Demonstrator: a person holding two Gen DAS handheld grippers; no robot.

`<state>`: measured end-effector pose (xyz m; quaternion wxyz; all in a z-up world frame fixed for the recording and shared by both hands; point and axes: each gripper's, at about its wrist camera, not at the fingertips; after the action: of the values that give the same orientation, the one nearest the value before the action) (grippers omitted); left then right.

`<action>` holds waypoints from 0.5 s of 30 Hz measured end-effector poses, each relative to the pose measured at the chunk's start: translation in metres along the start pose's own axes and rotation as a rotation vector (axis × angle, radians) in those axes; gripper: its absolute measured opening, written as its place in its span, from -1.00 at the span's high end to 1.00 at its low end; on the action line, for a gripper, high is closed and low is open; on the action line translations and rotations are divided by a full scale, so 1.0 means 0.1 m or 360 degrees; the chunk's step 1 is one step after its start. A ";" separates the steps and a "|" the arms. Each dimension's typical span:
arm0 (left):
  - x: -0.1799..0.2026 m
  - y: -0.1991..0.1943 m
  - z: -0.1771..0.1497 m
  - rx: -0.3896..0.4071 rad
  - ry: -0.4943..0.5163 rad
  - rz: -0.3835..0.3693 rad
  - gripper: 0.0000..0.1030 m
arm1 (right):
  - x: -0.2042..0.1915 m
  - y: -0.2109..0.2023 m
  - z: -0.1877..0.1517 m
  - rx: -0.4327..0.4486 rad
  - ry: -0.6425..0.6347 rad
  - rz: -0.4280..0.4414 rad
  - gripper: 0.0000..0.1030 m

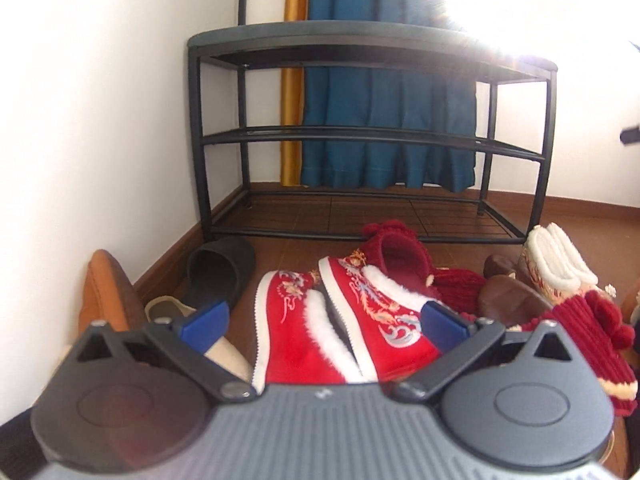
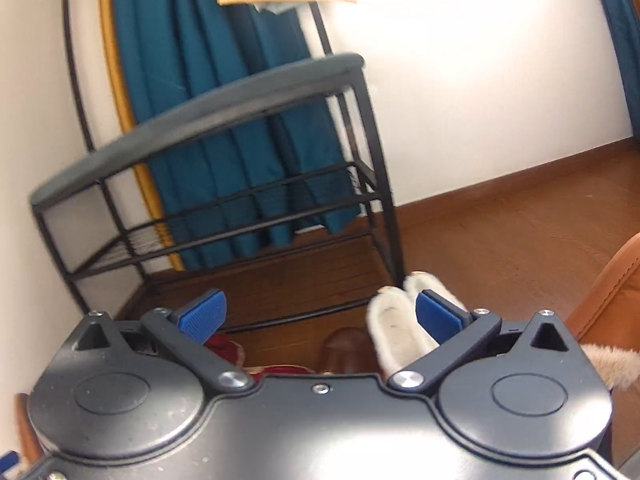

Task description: Organize scattered shoes

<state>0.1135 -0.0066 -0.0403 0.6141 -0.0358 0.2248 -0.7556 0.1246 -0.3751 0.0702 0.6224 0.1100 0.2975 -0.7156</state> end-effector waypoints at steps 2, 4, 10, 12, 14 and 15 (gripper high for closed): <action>0.03 -0.11 -0.05 0.0050 0.0020 0.0009 -0.99 | -0.20 -0.35 -0.13 -0.0001 0.0119 0.0145 -1.00; 0.05 -0.17 -0.08 0.0097 -0.0007 -0.0009 -0.99 | -0.31 -0.62 -0.27 -0.0014 0.0249 0.0266 -1.00; 0.31 0.06 -0.03 0.0025 -0.0014 -0.0024 -0.99 | -0.28 -0.97 -0.51 -0.0129 0.0445 0.0356 -1.00; 0.45 0.16 0.00 -0.0005 0.0023 -0.0031 -0.99 | -0.17 -0.99 -0.50 -0.0129 0.0464 0.0312 -1.00; 0.59 0.26 0.05 -0.0021 0.0060 -0.0048 -0.99 | -0.07 -1.01 -0.49 -0.0116 0.0480 0.0264 -1.00; 0.63 0.30 0.06 -0.0017 0.0062 -0.0064 -0.99 | -0.05 -1.01 -0.50 -0.0108 0.0484 0.0248 -1.00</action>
<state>0.1273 -0.0725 -0.0603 0.5942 -0.0289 0.2399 -0.7671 0.0182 -0.3383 0.0624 0.6270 0.2188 0.4028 -0.6298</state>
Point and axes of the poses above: each gripper's, at about its wrist camera, not at the fingertips, and y roughly the way its jaws point, x to its right, z to its top, and after that the axes turned 13 degrees about y, right-handed
